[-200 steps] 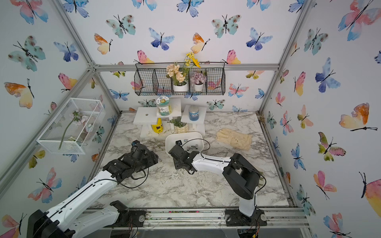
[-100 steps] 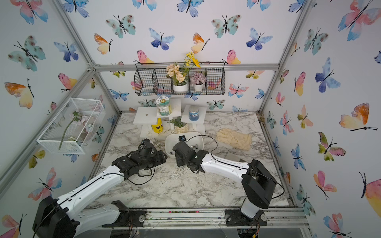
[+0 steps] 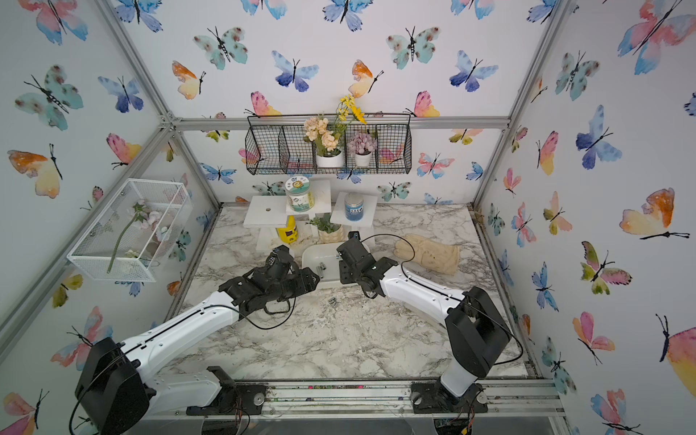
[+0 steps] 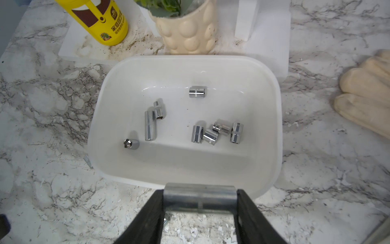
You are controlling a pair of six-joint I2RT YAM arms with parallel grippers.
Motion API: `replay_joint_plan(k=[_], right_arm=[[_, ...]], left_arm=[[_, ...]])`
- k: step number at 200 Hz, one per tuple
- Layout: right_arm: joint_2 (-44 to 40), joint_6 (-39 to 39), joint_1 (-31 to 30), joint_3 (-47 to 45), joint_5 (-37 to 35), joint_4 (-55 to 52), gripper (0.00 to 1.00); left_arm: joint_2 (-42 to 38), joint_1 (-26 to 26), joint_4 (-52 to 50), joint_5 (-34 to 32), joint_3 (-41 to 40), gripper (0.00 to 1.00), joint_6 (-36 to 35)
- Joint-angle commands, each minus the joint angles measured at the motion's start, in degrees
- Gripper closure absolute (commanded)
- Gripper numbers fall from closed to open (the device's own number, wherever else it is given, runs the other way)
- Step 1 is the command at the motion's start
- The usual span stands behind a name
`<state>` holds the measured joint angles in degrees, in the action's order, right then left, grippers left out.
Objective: Put the socket on the desktop into the storage box
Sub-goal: Place the socket head in the storage box.
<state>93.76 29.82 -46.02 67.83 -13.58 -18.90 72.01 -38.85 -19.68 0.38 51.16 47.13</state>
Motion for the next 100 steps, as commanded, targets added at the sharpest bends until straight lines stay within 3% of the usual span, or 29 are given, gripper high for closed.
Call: replay_joint_plan(k=[1,100], right_arm=[[1.86,-1.85,1.28,1.98,2.06,0.31,0.46],[14.36,-3.46,4.79,8.91,2.16,1.48,0.45]], left_arm=[[1.15,-0.35,1.11,1.18,1.22,0.25,-0.81],[0.35,-0.31,1.66,1.28,-0.69,0.25,-0.90]])
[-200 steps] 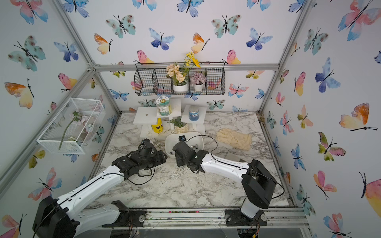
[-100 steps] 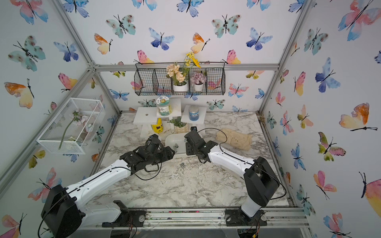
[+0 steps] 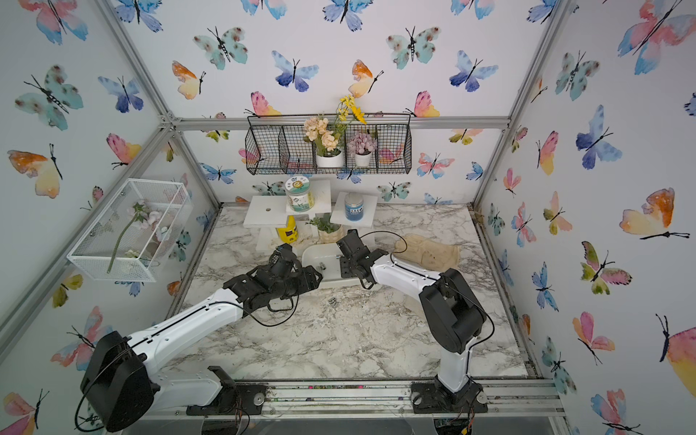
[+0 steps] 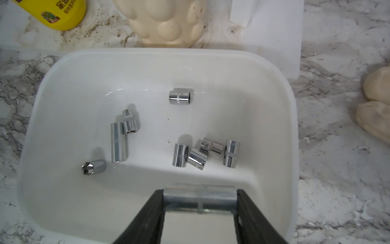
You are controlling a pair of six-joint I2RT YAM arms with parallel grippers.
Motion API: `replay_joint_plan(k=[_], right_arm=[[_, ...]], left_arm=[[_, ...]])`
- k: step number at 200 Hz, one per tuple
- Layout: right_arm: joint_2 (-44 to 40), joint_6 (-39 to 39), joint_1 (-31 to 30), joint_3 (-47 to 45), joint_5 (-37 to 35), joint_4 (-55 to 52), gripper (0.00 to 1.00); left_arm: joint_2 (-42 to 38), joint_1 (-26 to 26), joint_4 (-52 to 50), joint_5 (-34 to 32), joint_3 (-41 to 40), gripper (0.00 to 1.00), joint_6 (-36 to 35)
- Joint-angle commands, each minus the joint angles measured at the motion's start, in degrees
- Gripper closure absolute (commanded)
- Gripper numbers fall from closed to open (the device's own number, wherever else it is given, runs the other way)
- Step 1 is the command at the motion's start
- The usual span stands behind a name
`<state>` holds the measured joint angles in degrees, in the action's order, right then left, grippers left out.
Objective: Put the socket on the desktop into the storage box
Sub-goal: Place the socket head in the storage box.
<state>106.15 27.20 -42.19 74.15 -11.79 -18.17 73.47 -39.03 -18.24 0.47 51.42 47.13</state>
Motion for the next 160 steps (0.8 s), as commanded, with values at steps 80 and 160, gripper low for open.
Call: replay_joint_plan(k=[80,160], right_arm=[[8.76,-1.29,2.73,8.82,-0.78,-0.76,0.43],[8.49,-1.09,3.08,9.65,0.06,-1.87,0.40]], left_arm=[[-1.70,-0.17,1.37,2.10,-2.11,0.25,-1.69],[-3.64,0.00,0.57,0.41,-3.96,0.25,-1.60]])
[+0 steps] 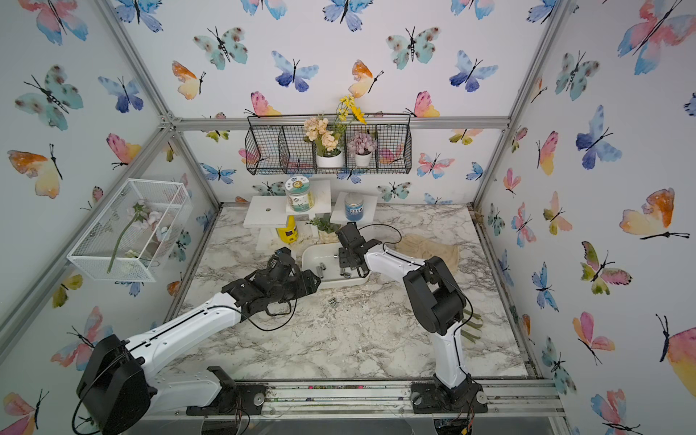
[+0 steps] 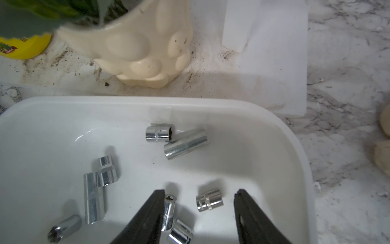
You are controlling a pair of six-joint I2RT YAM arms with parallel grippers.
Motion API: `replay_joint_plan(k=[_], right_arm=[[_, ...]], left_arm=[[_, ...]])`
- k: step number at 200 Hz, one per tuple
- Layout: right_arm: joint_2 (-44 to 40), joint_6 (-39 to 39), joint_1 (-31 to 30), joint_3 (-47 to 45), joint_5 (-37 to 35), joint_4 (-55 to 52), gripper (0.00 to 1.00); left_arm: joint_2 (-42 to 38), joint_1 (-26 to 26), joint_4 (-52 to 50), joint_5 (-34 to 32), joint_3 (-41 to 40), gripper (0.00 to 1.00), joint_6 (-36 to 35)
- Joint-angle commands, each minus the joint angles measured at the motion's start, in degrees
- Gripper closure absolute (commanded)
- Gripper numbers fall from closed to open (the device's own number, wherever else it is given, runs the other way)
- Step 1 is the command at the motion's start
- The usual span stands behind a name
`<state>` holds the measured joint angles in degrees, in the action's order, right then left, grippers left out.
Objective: Put the socket on the desktop into the storage box
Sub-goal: Place the socket head in the storage box, then pick up the socket head from the center of the board.
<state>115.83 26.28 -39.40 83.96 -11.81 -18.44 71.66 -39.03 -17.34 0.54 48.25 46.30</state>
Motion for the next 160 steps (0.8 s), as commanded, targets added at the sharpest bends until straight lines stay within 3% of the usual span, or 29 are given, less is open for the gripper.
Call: replay_joint_plan(k=[1,55,160], right_arm=[[-1.25,-0.13,0.29,-0.23,0.10,-1.56,0.40],[-7.89,0.00,0.20,-5.64,1.82,-0.46,0.34],[-19.90,-0.12,-1.03,-15.76,6.48,-0.20,0.34]], left_arm=[[-1.85,0.00,-0.32,0.34,-0.79,0.25,-0.77],[-1.52,0.35,-1.32,-0.93,-1.07,0.25,-0.35],[-0.64,1.50,-3.34,-1.59,-0.17,0.25,-0.33]])
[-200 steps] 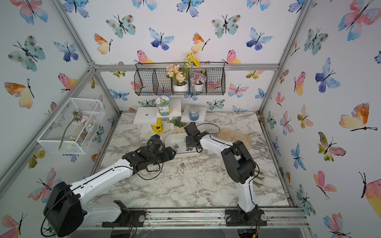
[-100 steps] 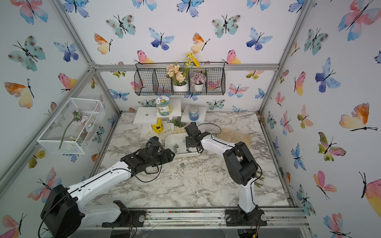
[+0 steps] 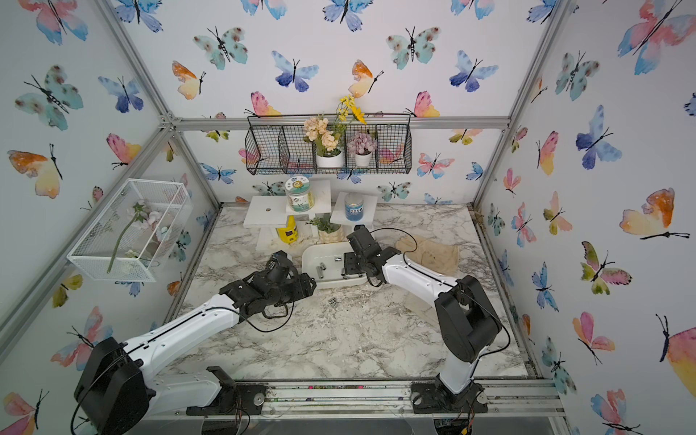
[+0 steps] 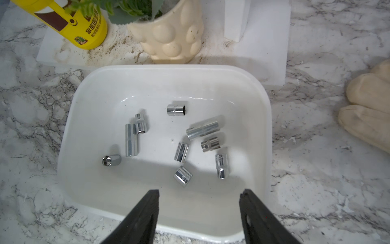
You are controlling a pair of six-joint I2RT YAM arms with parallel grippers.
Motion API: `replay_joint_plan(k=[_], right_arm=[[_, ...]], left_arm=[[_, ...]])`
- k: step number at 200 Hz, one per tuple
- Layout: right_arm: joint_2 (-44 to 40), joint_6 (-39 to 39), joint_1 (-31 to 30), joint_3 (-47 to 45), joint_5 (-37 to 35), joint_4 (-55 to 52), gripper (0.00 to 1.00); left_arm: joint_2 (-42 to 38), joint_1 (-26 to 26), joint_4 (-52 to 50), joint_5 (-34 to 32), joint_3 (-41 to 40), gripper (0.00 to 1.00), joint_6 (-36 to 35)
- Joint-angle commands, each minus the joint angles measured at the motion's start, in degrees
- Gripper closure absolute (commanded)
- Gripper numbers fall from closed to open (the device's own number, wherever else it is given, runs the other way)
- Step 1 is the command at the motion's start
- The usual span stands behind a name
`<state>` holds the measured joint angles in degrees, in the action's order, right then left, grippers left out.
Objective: Put the socket on the desktop into the storage box
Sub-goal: Pick up the socket head from the center of the board.
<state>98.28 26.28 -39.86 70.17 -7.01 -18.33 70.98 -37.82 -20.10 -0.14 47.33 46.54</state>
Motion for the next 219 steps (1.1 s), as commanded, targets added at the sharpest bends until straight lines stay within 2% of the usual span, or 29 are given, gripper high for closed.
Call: replay_joint_plan(k=[1,86,219], right_arm=[[-2.50,-0.10,-0.57,-2.06,1.70,-0.31,0.34],[-8.92,0.59,-0.84,-8.03,3.22,0.57,0.33],[-13.95,-0.31,-2.54,-15.10,7.87,2.02,0.32]], left_arm=[[0.03,0.29,-0.57,-0.91,0.74,0.25,-0.57],[0.12,0.30,1.82,2.74,-0.57,0.25,-0.67],[5.31,-0.32,1.26,3.64,0.09,0.26,0.61]])
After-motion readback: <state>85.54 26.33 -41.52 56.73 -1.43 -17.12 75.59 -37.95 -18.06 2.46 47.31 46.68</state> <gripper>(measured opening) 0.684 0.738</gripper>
